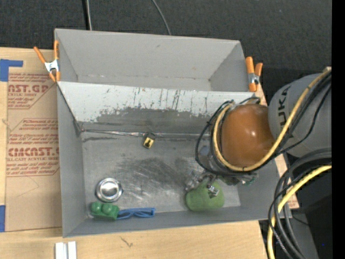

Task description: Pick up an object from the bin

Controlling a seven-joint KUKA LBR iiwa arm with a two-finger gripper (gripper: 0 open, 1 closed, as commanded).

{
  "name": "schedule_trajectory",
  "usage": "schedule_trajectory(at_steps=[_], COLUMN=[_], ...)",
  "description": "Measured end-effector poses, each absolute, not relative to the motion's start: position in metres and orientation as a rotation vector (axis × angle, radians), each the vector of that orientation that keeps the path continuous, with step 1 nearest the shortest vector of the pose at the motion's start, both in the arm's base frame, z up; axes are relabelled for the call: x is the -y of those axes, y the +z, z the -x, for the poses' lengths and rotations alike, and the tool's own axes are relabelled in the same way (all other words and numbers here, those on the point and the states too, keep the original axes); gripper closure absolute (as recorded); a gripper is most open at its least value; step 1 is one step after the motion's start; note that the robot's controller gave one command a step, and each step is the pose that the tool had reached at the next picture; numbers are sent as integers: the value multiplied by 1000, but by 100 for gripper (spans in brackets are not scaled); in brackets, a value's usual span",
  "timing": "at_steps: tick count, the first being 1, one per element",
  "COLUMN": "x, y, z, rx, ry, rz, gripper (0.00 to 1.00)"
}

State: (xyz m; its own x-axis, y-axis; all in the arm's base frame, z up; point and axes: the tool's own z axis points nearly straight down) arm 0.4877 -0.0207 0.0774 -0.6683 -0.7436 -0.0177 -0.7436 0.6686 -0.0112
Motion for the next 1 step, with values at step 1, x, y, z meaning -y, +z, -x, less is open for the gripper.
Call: schedule_trajectory(at_steps=[1], x=[19], y=[141], z=[-489], rx=[-2864], ry=[-3], rz=[1276], gripper=[100])
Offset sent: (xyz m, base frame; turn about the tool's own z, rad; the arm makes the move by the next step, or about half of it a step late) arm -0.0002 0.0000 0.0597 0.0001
